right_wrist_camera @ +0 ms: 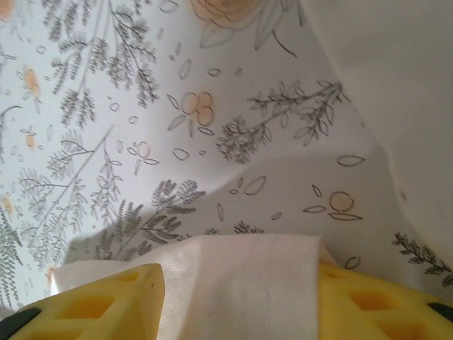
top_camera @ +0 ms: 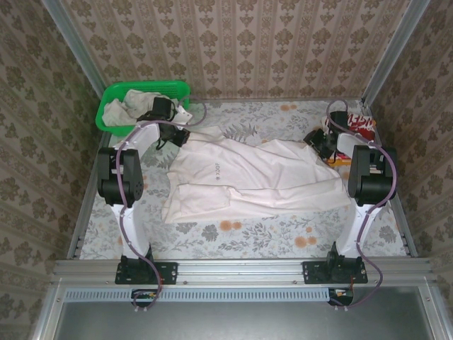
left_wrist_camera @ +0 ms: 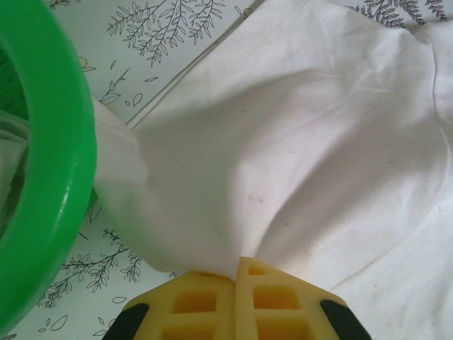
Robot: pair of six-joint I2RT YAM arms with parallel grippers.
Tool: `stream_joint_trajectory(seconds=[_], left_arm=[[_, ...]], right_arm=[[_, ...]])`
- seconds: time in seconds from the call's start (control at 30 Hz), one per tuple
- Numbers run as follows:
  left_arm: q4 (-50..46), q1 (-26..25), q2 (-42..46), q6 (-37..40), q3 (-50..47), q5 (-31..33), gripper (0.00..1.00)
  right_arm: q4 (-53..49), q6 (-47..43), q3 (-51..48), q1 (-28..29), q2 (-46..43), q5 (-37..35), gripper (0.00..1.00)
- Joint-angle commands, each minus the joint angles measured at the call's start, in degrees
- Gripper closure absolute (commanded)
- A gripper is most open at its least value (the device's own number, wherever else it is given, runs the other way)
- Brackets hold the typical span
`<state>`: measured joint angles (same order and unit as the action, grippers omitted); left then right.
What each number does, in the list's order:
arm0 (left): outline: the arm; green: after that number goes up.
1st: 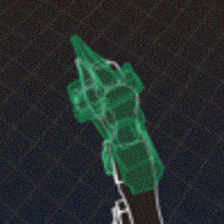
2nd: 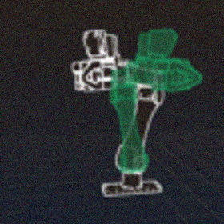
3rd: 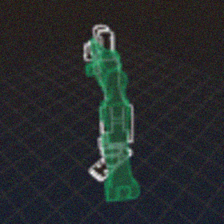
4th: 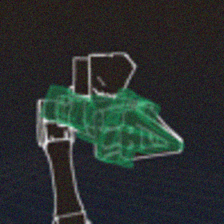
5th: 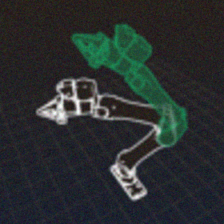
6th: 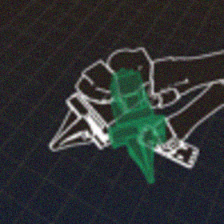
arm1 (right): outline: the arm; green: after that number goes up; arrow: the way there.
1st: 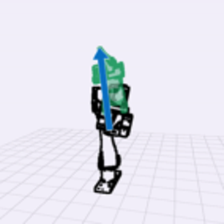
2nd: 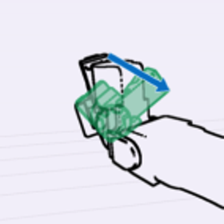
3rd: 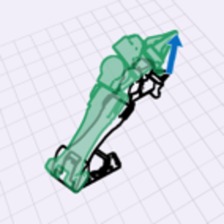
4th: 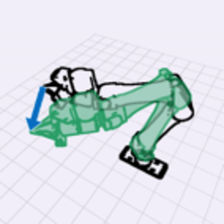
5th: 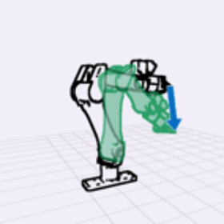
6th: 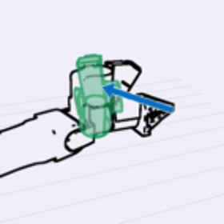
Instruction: Fold and stack the t-shirts
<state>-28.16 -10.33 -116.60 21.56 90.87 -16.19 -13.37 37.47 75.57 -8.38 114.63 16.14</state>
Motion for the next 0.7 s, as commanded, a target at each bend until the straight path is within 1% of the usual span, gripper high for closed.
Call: stream_joint_trajectory(seconds=[0.0, 0.13, 0.23, 0.4, 0.63, 0.67], left_arm=[[0.19, 0.58, 2.45, -0.91, 0.02, -1.91, 1.00], [0.13, 0.66, 2.54, -0.91, 0.24, -2.18, 1.00], [-0.01, 0.83, 2.51, -0.91, 0.16, -2.27, 1.00], [-0.18, 0.92, 2.44, -1.04, 0.02, -2.41, 1.00], [-0.23, 1.01, 2.37, -1.17, 0.37, -2.62, 1.00], [-0.23, 0.99, 2.38, -1.25, 0.40, -2.71, 1.00]], right_arm=[[2.10, -2.29, 3.78, -0.48, 1.47, 0.27, 0.46], [2.51, -2.92, 7.20, -0.89, 3.78, 1.29, 0.48], [2.28, -3.61, 9.74, -1.06, 5.30, 1.20, 0.51], [0.84, -4.16, 12.58, -1.37, 7.77, 2.85, 0.60], [-0.81, -5.20, 13.55, -2.02, 9.69, 1.73, 0.61], [-1.27, -5.67, 13.80, -2.07, 9.99, 1.45, 0.63]])
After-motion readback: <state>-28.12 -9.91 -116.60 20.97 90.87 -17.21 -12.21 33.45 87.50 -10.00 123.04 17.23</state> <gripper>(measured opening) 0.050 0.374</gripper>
